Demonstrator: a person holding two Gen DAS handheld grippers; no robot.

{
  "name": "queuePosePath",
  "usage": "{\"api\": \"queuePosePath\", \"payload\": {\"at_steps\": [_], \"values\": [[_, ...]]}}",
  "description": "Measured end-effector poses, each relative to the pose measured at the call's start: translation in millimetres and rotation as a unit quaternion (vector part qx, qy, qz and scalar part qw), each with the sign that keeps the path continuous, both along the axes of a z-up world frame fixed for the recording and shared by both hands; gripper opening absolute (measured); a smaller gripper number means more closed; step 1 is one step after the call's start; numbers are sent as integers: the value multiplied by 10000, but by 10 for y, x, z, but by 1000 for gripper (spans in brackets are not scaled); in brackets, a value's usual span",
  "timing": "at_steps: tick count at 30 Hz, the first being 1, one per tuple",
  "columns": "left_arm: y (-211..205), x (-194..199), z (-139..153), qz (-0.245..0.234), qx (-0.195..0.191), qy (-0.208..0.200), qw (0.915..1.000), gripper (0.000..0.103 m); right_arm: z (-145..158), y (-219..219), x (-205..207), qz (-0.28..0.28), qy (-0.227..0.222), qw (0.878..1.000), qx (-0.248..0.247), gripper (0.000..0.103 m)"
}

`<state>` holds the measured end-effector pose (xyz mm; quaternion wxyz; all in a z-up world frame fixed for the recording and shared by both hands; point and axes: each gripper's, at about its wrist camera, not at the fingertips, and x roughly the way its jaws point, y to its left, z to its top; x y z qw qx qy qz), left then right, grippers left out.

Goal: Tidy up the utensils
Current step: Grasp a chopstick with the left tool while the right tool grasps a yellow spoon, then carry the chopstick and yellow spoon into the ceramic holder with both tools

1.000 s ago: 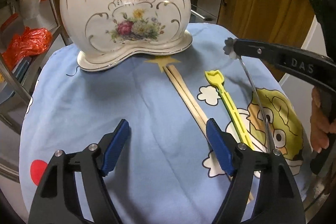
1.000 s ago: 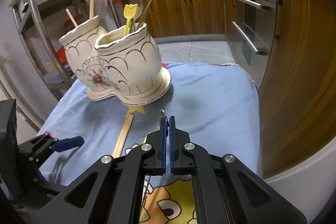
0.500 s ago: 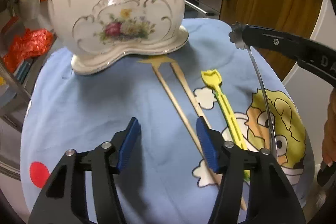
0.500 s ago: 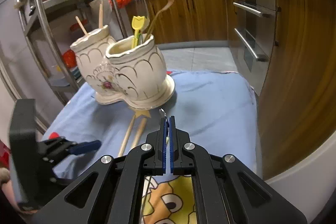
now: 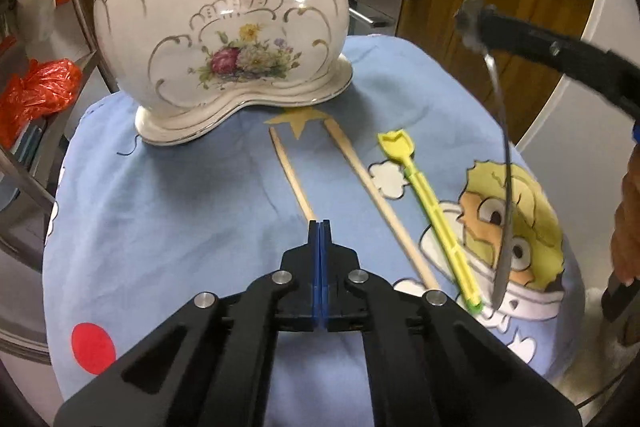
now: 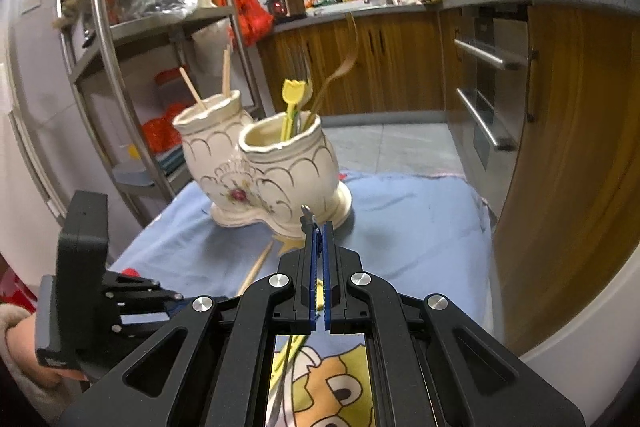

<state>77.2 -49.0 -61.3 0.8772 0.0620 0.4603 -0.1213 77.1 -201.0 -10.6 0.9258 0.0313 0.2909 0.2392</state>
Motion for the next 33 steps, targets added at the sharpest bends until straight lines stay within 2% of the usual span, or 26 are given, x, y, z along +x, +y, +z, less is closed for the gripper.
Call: {"api": "queuePosePath", "payload": {"at_steps": [7,8,10,12,15,17,20,21,23,29,33], "values": [[46,5,-113,127,-176,-31,9998,1,12,109,-19,85,-42,9999,-52,3],[33,24,-121,137,-168,-39,9998,2,11,114,-26,89,-42,9999,-59,3],[25,51,-148,198,-165,6,9997,13,1,127,-26,92,-27,9999,-79,3],[10,46,-158,219,-264,74,9994,15,1,123,-33,99,-26,9999,-80,3],[-33,100,-191,231,-132,0,9996,16,14,129,-44,99,-47,9999,-75,3],[-62,143,-208,262,-63,-55,9996,11,24,127,-54,96,-85,9999,-54,3],[-51,181,-208,255,-185,-12,9995,9,81,99,-106,69,-239,9997,-9,3],[-32,176,-199,242,-220,-12,9995,4,103,87,-126,54,-303,9995,0,3],[-1,142,-173,170,-267,-54,9995,4,155,54,-165,13,-433,9991,45,3],[74,-29,71,-113,-434,-517,9977,4,344,-15,-294,-173,-887,9958,173,3],[165,-181,366,-219,-653,-1210,9903,4,467,-6,-379,-308,-1256,9915,142,3]]}}
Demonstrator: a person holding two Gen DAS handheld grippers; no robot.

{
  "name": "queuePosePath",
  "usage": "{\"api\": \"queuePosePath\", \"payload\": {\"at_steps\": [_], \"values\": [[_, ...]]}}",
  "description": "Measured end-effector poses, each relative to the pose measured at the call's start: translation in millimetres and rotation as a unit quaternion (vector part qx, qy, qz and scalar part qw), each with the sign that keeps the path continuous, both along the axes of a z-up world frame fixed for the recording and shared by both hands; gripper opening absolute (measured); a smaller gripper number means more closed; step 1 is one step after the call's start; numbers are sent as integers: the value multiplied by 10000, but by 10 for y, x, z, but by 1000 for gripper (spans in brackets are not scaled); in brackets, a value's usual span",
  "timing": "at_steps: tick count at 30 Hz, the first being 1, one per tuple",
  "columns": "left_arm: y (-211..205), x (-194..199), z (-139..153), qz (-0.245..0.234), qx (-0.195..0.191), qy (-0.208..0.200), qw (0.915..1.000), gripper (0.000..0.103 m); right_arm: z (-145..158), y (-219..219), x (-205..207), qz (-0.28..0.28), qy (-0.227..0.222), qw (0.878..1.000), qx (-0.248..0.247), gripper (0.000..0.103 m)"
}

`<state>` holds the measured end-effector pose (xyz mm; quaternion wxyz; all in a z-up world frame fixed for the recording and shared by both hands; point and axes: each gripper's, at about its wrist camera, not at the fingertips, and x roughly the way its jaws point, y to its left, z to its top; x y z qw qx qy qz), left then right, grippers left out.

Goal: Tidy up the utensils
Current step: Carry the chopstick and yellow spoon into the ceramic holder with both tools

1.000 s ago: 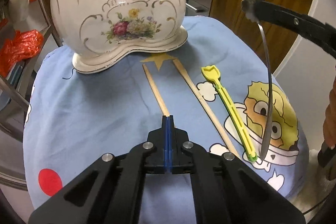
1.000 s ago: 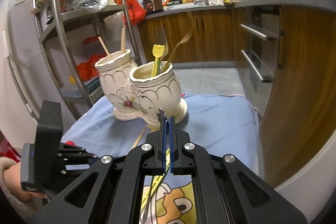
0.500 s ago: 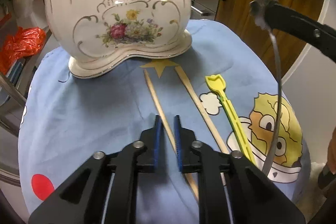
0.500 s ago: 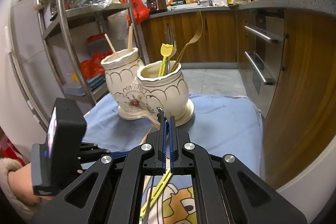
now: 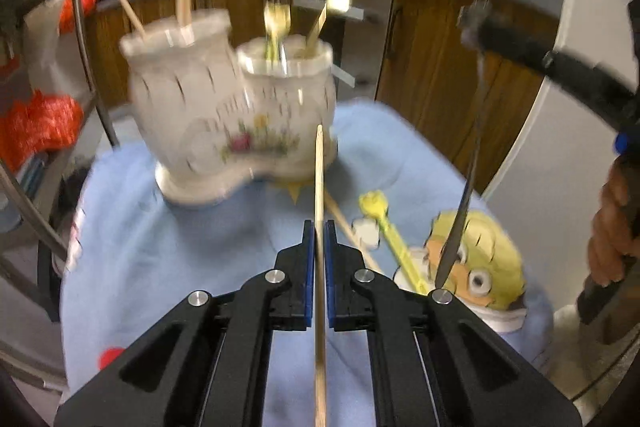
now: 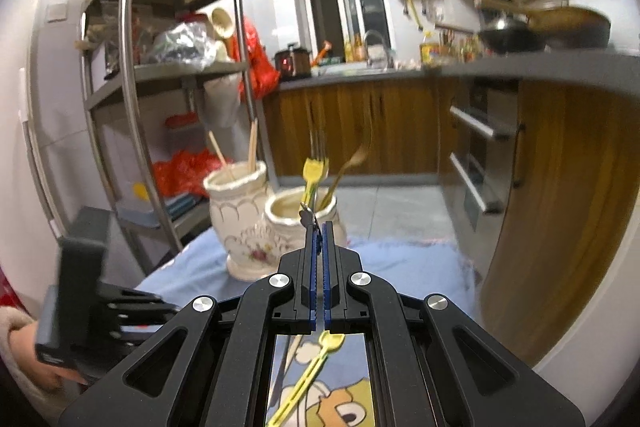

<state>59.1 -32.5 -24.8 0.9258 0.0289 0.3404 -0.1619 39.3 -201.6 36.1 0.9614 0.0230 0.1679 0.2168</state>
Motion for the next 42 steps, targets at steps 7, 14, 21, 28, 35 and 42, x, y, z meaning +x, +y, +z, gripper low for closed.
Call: {"api": "queuePosePath", "payload": {"at_steps": [7,14,21,28,35,42], "values": [[326,-95,630,239,-405,-1699,9843,4,301,38,116,-274,-425,9987,98,3],[745,442,1086,676,-1103,-2288,9648,4,465,163,519,-420,-617,9967,308,3],[807,942,1247,935,-1125,-2596,9546,4,557,225,926,-722,-908,9913,621,3],[634,1218,1085,1184,-750,-2904,9466,4,410,260,1105,-959,-1209,9851,764,3],[534,1109,884,1092,-484,-3046,9450,4,172,437,1174,-711,-1020,9920,223,3],[658,749,787,1041,-450,-2926,9495,4,56,415,1126,-619,-687,9957,94,3]]}}
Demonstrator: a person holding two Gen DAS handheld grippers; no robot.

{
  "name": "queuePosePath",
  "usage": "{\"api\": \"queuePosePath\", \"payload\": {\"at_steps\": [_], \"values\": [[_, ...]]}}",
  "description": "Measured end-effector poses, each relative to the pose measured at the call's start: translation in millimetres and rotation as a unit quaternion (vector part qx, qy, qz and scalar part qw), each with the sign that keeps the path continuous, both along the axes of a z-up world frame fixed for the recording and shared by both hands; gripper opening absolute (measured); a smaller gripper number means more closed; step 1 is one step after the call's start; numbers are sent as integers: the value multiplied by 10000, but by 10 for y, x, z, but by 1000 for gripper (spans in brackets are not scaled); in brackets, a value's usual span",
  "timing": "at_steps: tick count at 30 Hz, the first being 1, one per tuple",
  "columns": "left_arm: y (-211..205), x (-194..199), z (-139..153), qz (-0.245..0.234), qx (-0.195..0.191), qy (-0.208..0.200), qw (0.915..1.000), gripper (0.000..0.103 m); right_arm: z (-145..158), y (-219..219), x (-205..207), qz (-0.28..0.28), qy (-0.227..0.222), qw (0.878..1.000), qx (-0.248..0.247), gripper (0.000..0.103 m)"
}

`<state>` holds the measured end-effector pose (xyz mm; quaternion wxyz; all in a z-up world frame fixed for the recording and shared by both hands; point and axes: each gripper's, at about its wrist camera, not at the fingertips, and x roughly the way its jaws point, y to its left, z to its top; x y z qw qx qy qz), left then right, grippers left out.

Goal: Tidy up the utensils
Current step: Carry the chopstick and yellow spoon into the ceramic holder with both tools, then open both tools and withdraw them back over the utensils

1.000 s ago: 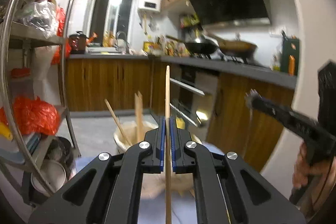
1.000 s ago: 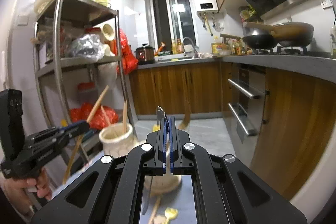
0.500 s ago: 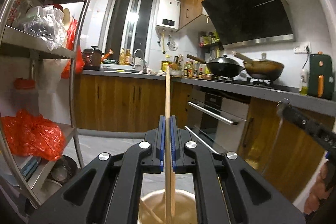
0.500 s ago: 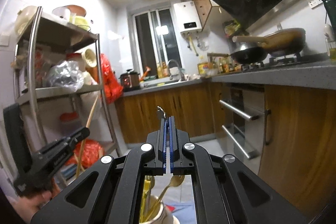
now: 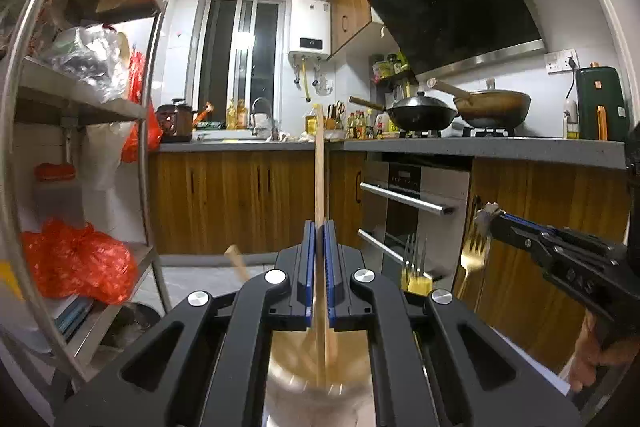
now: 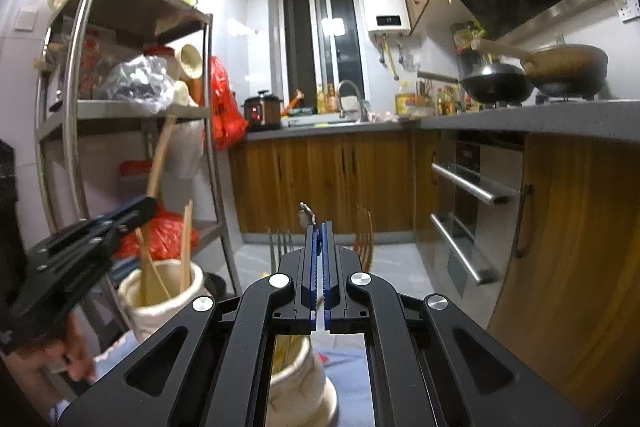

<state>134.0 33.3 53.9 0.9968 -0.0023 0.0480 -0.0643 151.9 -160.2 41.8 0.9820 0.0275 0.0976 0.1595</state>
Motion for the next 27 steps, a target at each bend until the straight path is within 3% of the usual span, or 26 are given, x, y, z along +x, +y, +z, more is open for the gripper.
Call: {"api": "queuePosePath", "payload": {"at_steps": [8,17,20,22,25,27], "values": [[275,-146,-52,27,-418,466,9980,4,-71,-27,-3,-26,280,9996,50,3],[289,-84,-130,90,-408,798,9959,5,-116,-28,-5,-59,432,9990,-11,4],[293,-89,-144,126,-408,864,9953,14,-111,-39,-24,-51,438,9990,18,16],[302,-129,-139,176,-418,859,9953,30,-102,-73,-68,-55,400,9991,90,26],[300,-200,-115,212,-384,833,9956,36,-68,-130,-153,-34,401,9990,184,34],[289,-248,-107,251,-340,838,9956,45,-32,-170,-218,-5,395,9989,243,50]]}}
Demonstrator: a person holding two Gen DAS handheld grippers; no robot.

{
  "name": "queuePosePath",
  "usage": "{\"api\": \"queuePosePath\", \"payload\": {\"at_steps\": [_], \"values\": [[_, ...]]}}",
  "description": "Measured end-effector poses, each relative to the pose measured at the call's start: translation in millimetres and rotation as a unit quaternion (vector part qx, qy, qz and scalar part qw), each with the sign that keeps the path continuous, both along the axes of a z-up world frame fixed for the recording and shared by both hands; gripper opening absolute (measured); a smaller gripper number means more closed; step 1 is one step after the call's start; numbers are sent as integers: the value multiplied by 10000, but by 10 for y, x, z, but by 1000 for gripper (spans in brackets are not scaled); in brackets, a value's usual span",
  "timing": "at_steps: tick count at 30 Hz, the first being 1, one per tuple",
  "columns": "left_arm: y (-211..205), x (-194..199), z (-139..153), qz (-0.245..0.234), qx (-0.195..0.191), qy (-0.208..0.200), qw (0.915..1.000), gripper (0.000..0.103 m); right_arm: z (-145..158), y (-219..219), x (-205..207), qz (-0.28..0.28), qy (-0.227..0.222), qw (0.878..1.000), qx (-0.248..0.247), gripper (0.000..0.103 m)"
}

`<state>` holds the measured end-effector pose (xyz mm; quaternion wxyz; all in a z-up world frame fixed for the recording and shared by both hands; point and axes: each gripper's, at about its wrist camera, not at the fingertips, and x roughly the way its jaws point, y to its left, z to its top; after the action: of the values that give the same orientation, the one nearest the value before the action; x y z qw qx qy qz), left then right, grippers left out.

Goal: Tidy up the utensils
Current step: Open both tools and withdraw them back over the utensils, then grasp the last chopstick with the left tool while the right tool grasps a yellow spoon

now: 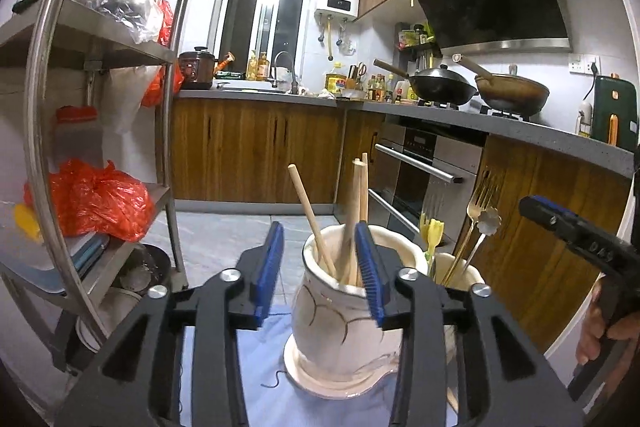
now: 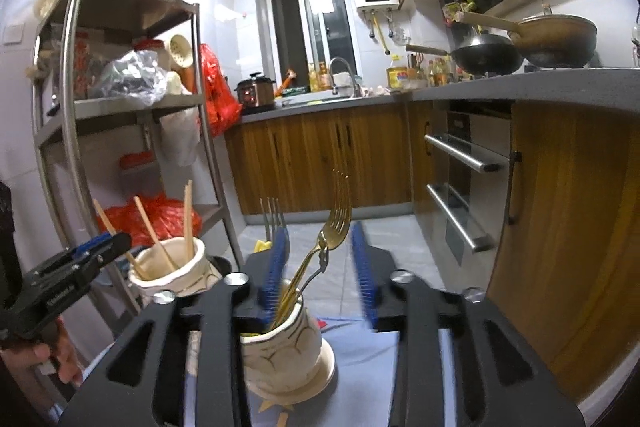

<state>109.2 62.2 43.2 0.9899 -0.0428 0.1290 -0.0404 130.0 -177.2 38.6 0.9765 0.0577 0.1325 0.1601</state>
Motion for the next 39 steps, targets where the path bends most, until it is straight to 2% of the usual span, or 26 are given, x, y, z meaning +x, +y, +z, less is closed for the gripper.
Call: {"api": "queuePosePath", "payload": {"at_steps": [1,3,4,6,8,13,15,22,27,34,39], "values": [[-7,-27,2,13,11,12,10000,54,12,-25,-41,20,7,10000,28,53],[-18,-88,-1,44,27,43,10000,60,29,-79,-111,50,23,9999,96,69],[-27,-123,-3,53,46,67,10000,63,33,-109,-150,77,57,9999,133,73],[-46,-191,-8,74,76,93,9999,70,47,-166,-204,91,117,9997,191,87],[-59,-274,-11,80,59,101,9999,78,42,-230,-278,69,174,9995,257,94],[-116,-462,-38,92,103,117,9998,95,-18,-302,-422,50,343,9992,216,97],[-143,-519,-54,93,131,155,9998,97,-58,-319,-491,36,408,9991,138,97],[-278,-696,-163,-56,185,464,9987,97,-143,-342,-636,166,716,9973,44,97],[-379,-807,-317,-230,200,859,9958,97,-292,-334,-673,239,1094,9935,-211,97],[-486,-739,-572,-449,268,1459,9879,97,-632,-208,-552,311,1945,9781,-673,97],[-525,-629,-707,-537,255,1835,9812,97,-815,-130,-501,366,2327,9673,-939,97]]}}
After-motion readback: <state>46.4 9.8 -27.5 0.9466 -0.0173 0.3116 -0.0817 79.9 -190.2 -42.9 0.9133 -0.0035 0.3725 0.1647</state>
